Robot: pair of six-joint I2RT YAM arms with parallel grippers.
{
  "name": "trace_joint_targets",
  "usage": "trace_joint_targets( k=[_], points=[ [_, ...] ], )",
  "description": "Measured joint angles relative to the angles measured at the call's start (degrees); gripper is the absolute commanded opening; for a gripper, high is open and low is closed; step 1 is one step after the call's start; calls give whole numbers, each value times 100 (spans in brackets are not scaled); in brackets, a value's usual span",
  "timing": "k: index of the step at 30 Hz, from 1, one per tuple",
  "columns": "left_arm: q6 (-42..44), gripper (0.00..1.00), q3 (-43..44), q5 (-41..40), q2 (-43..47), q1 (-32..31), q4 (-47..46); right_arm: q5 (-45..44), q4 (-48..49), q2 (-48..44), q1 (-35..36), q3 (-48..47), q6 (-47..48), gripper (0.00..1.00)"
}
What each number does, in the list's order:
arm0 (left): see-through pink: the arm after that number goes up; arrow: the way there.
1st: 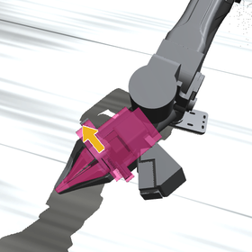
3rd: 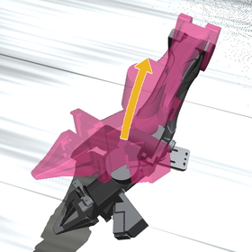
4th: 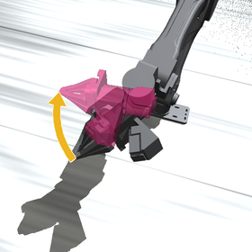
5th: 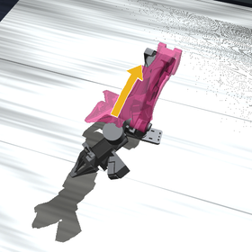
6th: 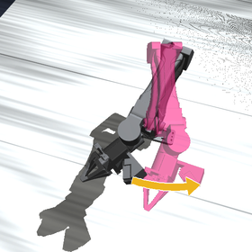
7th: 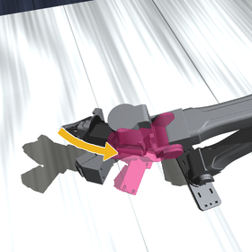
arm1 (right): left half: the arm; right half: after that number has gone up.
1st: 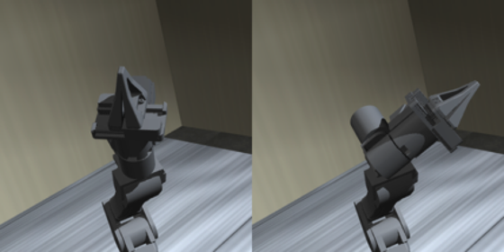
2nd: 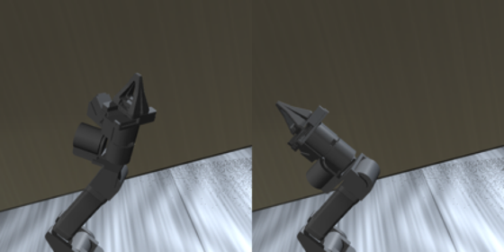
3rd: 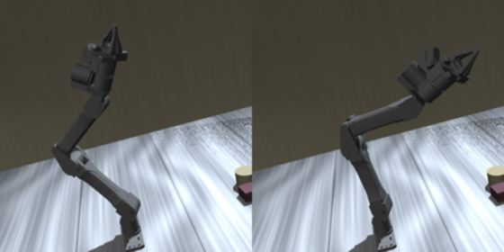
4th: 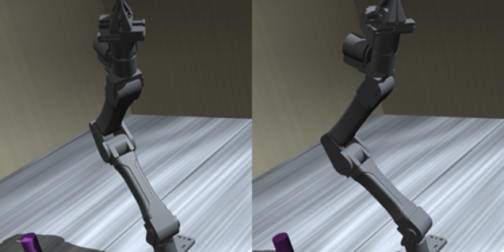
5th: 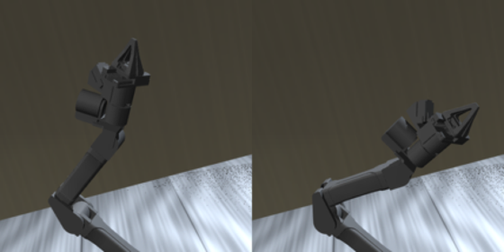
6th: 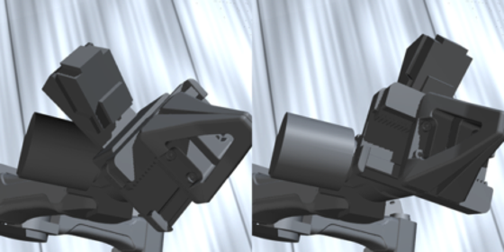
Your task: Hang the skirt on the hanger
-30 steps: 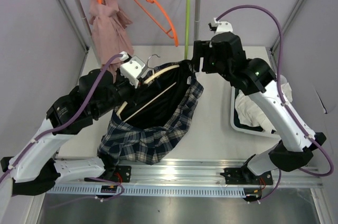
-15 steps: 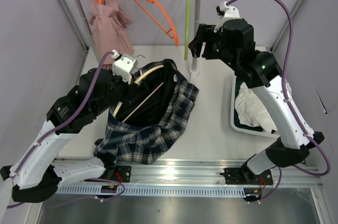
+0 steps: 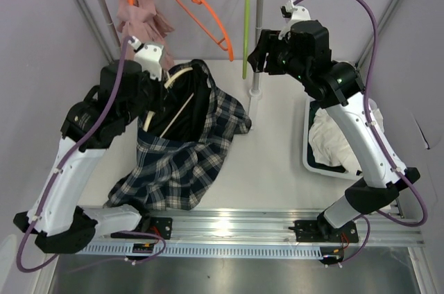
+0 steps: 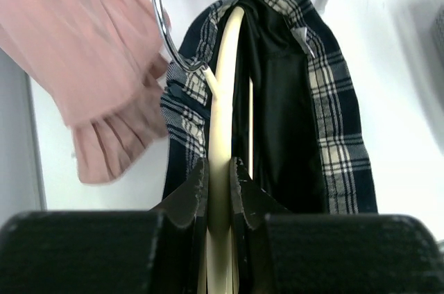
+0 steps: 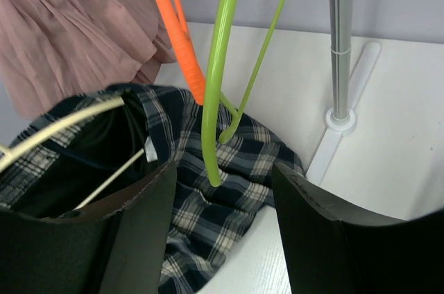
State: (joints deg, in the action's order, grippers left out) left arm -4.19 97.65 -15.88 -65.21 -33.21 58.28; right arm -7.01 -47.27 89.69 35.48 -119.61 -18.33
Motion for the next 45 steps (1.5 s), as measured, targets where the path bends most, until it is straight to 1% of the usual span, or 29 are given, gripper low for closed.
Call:
trace_joint_targets(
  k=[7,11,15,23,31,34,39,45],
  points=[
    [-11,0,1891,109,-1261,505,278,245,-4,31,-289,-114,2,63],
    [-61,0,2481,219,-1749,800,295,385,-7,107,-424,-367,9,63],
    [-179,0,2756,310,-2059,997,328,479,-26,188,-490,-581,35,62],
    [-426,0,3099,420,-2496,1355,385,728,-83,236,-599,-599,46,62],
    [-490,0,3241,450,-2549,1810,389,1207,11,343,-608,-599,214,64],
    [-487,0,3368,481,-2557,1891,391,1370,120,402,-557,-608,321,64],
    [-483,0,3595,570,-2651,1926,302,1390,240,439,-341,-608,511,64],
    [-483,0,3652,533,-2796,1926,-33,1381,330,439,-238,-608,640,64]
  ],
)
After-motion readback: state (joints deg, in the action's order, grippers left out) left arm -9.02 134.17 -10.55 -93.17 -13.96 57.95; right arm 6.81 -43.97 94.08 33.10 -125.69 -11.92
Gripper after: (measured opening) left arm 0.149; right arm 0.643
